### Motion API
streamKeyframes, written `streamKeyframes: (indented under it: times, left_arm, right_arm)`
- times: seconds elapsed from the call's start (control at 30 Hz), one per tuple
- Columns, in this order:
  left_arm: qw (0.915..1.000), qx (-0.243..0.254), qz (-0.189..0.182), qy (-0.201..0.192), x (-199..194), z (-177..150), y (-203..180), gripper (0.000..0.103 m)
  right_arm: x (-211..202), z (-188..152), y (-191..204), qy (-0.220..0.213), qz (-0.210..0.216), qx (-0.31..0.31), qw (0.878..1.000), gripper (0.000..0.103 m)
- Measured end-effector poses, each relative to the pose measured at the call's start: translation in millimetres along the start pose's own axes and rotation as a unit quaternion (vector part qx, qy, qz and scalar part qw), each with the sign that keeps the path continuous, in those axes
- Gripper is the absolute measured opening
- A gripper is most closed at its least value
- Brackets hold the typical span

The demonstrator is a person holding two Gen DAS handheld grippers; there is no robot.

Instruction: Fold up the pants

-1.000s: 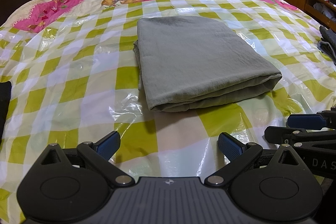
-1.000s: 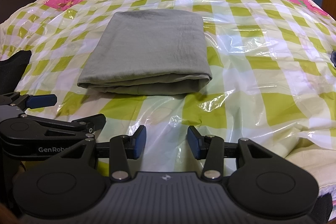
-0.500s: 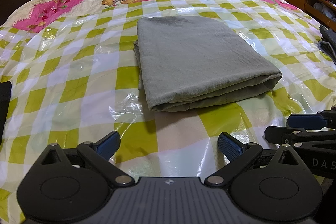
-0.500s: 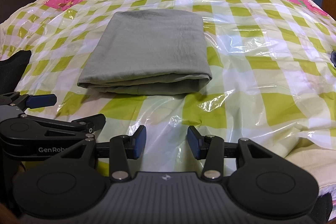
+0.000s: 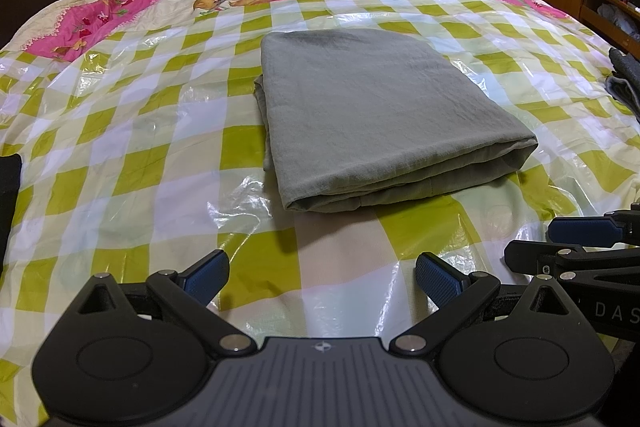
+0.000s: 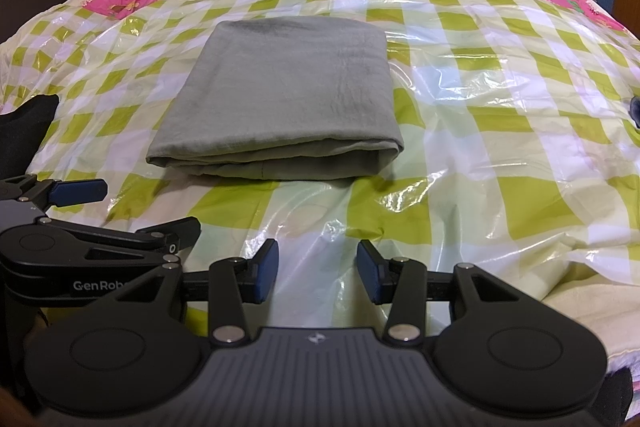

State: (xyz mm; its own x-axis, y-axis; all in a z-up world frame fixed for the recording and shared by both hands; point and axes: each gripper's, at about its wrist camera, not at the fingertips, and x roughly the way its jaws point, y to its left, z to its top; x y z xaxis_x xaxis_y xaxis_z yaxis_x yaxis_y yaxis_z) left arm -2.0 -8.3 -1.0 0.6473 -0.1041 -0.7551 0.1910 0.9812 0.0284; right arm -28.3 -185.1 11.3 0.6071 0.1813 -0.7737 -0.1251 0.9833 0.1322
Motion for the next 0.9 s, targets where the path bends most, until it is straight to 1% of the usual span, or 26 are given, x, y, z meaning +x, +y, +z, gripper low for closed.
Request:
streamKeyframes:
  times: [0.9]
  left_arm:
    - [1.0000,0.004,0.004,0.003,1.2,-2.3,-0.6,0.103]
  right_arm:
    - [-1.2,0.2,-3.0,0.001,-0.002,0.002,1.000,0.045]
